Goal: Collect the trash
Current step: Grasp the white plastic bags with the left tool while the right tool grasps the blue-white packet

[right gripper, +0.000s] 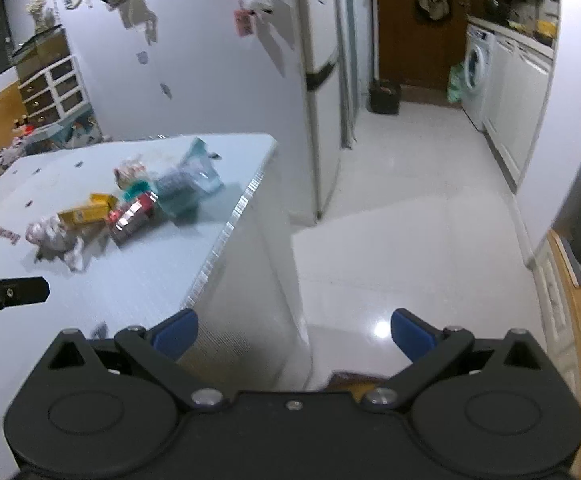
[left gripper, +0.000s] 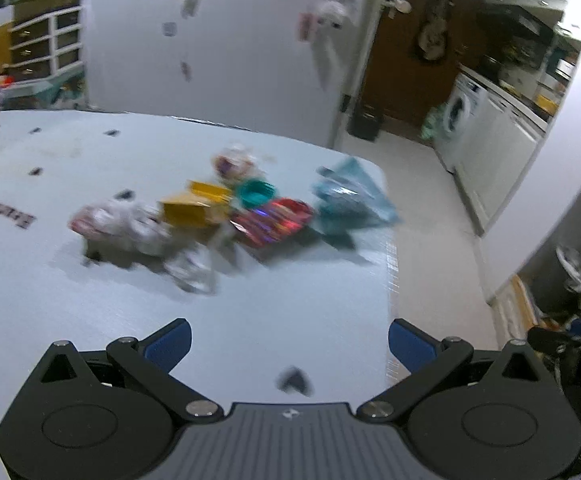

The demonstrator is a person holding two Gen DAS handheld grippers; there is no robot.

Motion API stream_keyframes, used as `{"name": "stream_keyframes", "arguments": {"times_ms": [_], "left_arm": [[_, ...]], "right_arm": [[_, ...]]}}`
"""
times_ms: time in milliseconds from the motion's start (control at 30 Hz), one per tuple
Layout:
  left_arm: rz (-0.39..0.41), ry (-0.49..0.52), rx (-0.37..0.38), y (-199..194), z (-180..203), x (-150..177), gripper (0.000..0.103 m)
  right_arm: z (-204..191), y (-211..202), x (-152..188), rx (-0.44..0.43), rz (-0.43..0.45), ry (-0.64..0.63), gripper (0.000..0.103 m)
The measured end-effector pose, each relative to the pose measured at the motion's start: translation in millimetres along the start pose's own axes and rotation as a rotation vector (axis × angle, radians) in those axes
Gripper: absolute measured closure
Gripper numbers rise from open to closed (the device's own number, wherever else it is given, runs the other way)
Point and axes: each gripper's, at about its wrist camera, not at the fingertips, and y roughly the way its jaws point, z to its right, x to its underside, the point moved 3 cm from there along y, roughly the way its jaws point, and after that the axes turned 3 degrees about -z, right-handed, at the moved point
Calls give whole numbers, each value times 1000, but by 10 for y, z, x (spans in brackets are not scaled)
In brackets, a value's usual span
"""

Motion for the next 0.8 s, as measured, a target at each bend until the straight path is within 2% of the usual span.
{"name": "stream_keyframes", "arguments": {"times_ms": [200, 400, 500, 600, 800], "left_arm": [[31, -65, -67, 111, -637, -194, 0], [54, -171, -106, 306, -1183, -447, 0], [62, -262, -94, 443, -1381, -591, 0], [62, -398, -78, 604, -1553, -728, 0], [44, -620, -29, 914, -1753, -845, 0]], "right_arm": [[-436, 265, -311, -46, 38, -56, 0], [-764, 521, -614, -68, 62, -75, 0], [-869, 655, -750, -79, 65, -86, 0], [-953, 837, -894, -96, 72, -110, 0], [-1010, 1202, -1226, -129, 67, -139, 0]]}}
